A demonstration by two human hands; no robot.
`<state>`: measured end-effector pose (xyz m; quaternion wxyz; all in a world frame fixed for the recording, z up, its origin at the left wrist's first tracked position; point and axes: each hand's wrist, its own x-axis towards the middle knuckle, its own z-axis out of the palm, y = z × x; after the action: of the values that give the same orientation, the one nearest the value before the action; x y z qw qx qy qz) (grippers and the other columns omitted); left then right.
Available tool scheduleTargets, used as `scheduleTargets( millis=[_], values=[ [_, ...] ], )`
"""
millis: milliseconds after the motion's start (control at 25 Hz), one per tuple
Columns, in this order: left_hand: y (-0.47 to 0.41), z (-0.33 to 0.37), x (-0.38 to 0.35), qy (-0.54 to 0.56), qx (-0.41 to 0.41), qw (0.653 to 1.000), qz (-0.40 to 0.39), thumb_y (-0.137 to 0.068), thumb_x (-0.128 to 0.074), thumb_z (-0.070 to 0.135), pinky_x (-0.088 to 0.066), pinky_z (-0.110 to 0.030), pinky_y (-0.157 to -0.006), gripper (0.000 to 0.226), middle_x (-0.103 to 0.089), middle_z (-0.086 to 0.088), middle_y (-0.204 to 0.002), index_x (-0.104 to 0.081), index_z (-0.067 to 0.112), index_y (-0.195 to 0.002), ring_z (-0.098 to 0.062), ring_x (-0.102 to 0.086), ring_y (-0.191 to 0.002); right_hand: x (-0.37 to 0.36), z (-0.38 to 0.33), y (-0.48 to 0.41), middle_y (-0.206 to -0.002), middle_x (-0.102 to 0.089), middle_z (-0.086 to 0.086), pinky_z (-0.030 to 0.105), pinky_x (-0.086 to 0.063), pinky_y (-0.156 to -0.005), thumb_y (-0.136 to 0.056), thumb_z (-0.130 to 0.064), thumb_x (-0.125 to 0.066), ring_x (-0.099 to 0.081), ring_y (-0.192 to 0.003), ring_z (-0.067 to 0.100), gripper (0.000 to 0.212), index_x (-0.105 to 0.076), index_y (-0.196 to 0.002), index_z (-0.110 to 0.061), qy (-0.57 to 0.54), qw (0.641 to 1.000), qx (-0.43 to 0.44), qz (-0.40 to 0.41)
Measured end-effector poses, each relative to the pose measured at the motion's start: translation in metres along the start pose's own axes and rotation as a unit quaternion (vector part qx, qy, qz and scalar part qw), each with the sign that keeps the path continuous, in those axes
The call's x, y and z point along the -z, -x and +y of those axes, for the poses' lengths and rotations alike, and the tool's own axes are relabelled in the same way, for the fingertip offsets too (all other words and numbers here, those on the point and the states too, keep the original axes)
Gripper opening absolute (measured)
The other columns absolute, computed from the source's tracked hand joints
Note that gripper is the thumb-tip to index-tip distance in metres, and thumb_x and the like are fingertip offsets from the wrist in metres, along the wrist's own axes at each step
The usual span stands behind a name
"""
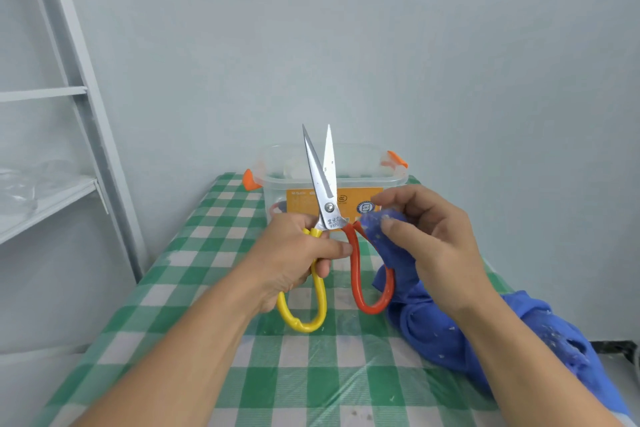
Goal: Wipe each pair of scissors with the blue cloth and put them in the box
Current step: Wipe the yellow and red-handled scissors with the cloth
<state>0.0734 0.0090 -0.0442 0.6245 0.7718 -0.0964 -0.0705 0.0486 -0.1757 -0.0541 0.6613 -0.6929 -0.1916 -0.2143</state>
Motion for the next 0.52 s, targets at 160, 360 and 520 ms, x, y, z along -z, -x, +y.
scheduleTargets(
  millis=[160,360,520],
  values=[
    [0.006,-0.004,-0.005,-0.004,-0.012,1.000,-0.020,-0.083,-0.076,0.006,-0.025,-0.012,-0.033,0.013,-0.049,-0.009,-0.048,-0.066,-0.002,-0.087,-0.006,-0.033,-0.029,-0.003,-0.001,0.002,-0.084,-0.076,0.009,0.035,-0.058,-0.071,-0.078,-0.007,-0.080,-0.072,-0.079,0.023,0.030,-0.068,-0.105,-0.015,-0.023,0.999,-0.002,-0.031],
    [0.010,-0.007,-0.007,-0.007,-0.024,0.999,-0.033,-0.085,-0.075,0.006,-0.026,-0.010,-0.033,0.008,-0.051,-0.008,-0.048,-0.069,0.001,-0.087,-0.003,-0.035,-0.028,-0.006,0.000,0.002,-0.085,-0.076,0.003,0.035,-0.060,-0.074,-0.087,0.009,-0.069,-0.072,-0.079,0.018,0.027,-0.069,-0.102,-0.014,0.030,0.998,-0.020,-0.053],
    [0.012,-0.012,-0.006,-0.008,-0.020,0.999,-0.037,-0.086,-0.075,0.008,-0.027,-0.011,-0.033,0.016,-0.052,-0.008,-0.049,-0.069,-0.002,-0.097,-0.004,-0.035,-0.028,-0.011,0.006,0.004,-0.086,-0.069,-0.001,0.041,-0.055,-0.056,-0.085,0.000,-0.075,-0.061,-0.064,0.021,0.030,-0.070,-0.096,-0.028,0.119,0.992,-0.014,-0.024]
  ],
)
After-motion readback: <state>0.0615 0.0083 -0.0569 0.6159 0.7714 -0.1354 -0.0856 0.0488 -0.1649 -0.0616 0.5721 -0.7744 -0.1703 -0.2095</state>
